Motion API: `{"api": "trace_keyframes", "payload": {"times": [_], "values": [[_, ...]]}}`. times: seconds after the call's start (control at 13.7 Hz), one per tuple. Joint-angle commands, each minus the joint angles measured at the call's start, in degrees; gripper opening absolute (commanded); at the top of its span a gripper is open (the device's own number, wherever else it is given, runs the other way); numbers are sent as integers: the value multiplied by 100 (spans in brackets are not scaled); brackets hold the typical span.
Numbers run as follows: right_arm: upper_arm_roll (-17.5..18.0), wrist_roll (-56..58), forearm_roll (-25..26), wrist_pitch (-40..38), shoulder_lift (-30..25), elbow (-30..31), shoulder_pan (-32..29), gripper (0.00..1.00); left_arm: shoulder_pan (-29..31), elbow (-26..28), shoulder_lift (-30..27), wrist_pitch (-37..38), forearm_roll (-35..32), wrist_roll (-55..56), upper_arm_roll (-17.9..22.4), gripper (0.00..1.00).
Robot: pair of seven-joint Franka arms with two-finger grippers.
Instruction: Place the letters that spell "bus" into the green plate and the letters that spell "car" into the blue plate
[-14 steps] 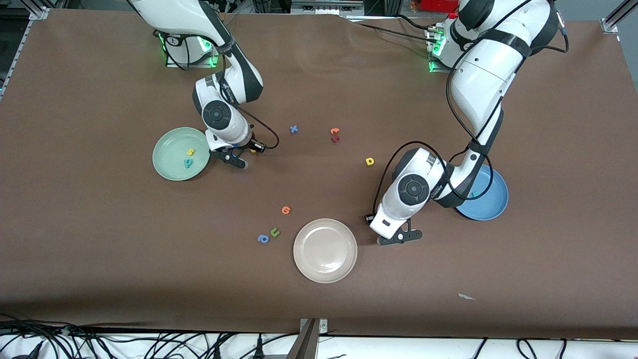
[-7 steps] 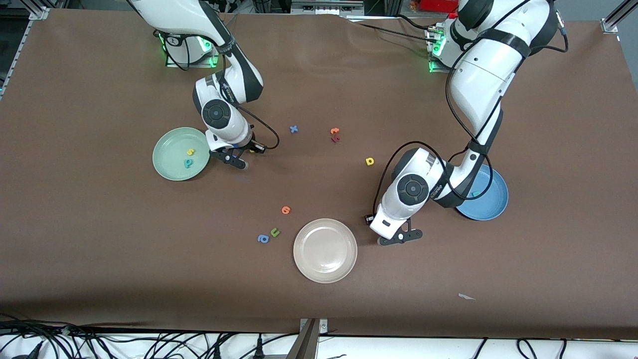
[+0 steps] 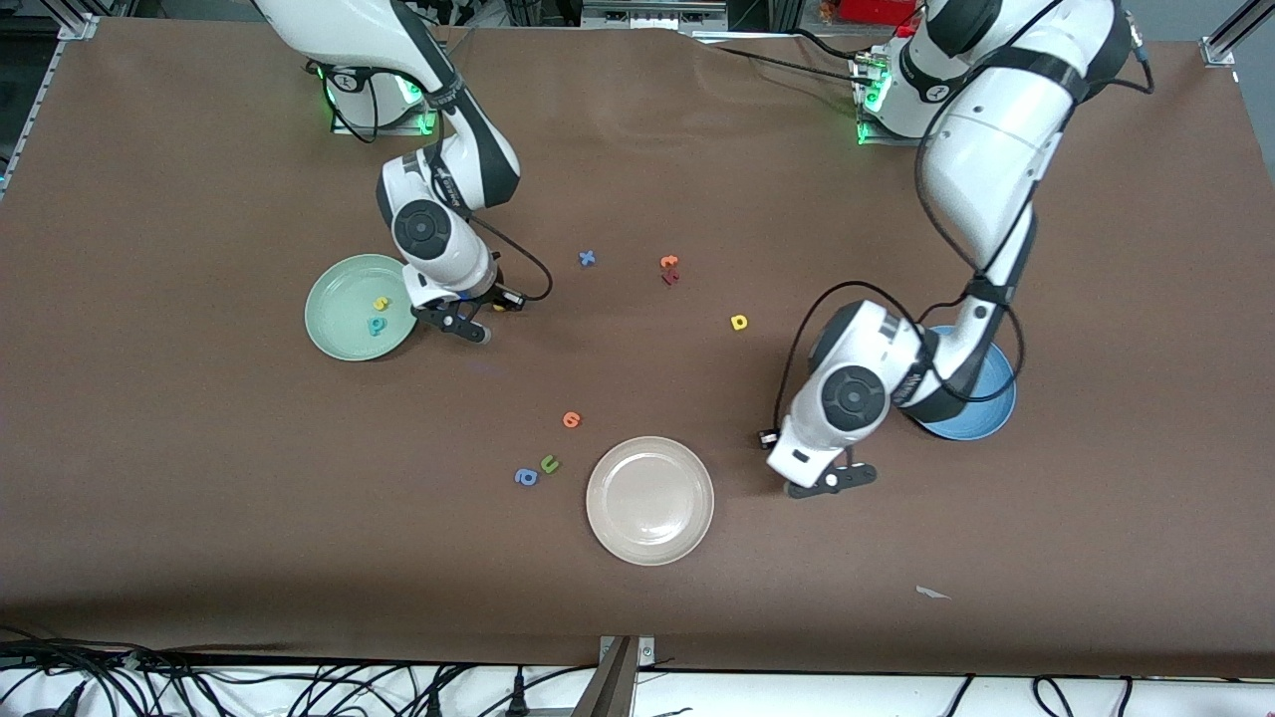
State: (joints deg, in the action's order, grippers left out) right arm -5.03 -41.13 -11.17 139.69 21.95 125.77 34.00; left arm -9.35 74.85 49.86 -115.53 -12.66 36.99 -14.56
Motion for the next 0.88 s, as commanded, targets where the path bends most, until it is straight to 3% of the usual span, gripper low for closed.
{"api": "trace_keyframes", "payload": {"times": [0.0,0.29,0.44,0.66,0.8], "values": [[-663,885,-17,-940,-708,79,-16,17,459,222,-476,740,88,-962,-38,19],[-1876,2570,-52,-1787,-1044,97,-34,21,1118,950,-1073,769,106,-1983,-82,19],[-1993,2751,-61,-1805,-992,88,-60,100,1382,1599,-1468,350,106,-2212,-82,19],[-1966,2759,-35,-1866,-982,-148,-34,100,1760,2558,-1891,-582,106,-2607,-108,19],[-1984,2690,-17,-2461,-1035,-682,-34,100,2059,3295,-2190,-1310,106,-2775,-117,19]]}}
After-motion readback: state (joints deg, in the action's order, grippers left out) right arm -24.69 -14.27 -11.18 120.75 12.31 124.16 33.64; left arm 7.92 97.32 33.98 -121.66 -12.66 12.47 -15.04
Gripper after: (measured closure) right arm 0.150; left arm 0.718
